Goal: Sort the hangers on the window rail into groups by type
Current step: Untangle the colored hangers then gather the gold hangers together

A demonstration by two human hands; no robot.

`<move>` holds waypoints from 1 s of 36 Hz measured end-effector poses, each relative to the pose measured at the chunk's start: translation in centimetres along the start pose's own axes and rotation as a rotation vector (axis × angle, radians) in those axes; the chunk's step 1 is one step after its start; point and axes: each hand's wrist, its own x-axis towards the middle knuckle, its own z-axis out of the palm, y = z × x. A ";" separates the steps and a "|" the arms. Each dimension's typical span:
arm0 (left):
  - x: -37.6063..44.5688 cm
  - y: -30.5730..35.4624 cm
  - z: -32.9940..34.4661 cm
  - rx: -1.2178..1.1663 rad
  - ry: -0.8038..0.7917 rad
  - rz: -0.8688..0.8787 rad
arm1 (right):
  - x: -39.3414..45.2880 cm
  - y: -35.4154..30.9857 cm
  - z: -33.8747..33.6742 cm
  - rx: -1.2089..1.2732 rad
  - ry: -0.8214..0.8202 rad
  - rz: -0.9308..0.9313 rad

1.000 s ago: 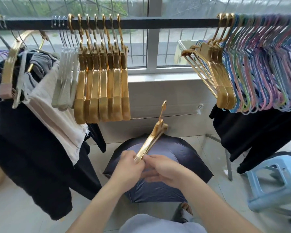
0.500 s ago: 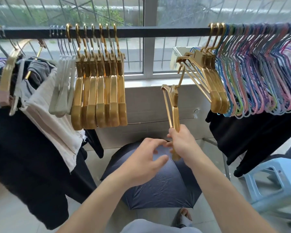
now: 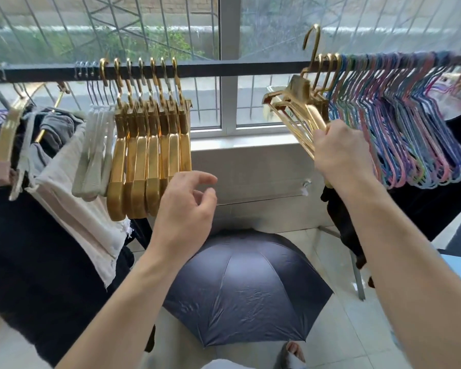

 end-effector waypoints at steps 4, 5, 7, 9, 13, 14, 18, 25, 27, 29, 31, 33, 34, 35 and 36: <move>-0.4 -0.2 0.0 0.024 0.026 -0.001 | 2.4 -0.5 0.5 -0.137 -0.077 0.010; -0.5 -0.2 0.0 0.027 0.028 -0.003 | 2.6 -0.7 0.6 -0.121 -0.093 0.030; -0.6 -0.2 0.0 0.029 0.029 -0.009 | 2.7 -1.0 0.8 -0.115 -0.098 0.035; -0.7 -0.1 0.0 0.024 0.032 -0.026 | 2.8 -0.9 1.1 -0.115 -0.099 0.013; -0.9 0.1 0.0 0.005 0.034 -0.059 | 2.6 -0.2 2.0 -0.023 -0.094 -0.013; -1.0 0.1 -0.1 0.001 0.032 -0.060 | 2.5 0.0 2.3 -0.039 -0.095 -0.019; -1.0 0.1 -0.4 0.009 0.031 -0.051 | 2.2 0.5 3.4 -0.129 -0.092 -0.045; -1.1 -0.2 -0.5 0.025 0.026 -0.052 | 1.4 0.9 3.2 -0.234 -0.084 -0.080; -1.2 -0.1 -0.3 0.026 0.011 -0.052 | 0.9 1.2 2.9 -0.241 -0.067 -0.113; -1.3 -0.1 -0.3 0.029 -0.001 -0.049 | 0.6 1.5 3.0 -0.230 -0.054 -0.116; -1.2 -0.1 -0.3 0.028 -0.003 -0.049 | 0.3 2.0 3.2 -0.271 -0.014 -0.152; -1.1 0.0 -0.3 0.028 -0.002 -0.051 | 0.1 2.4 3.5 -0.299 0.018 -0.169; -1.0 0.0 -0.2 0.028 -0.001 -0.053 | 0.1 2.6 3.7 -0.296 0.032 -0.160; -1.0 -0.1 -0.2 0.029 0.000 -0.054 | 0.0 2.7 3.8 -0.296 0.041 -0.158; -1.0 -0.1 -0.1 0.030 -0.001 -0.054 | -0.1 2.8 4.0 -0.304 0.056 -0.162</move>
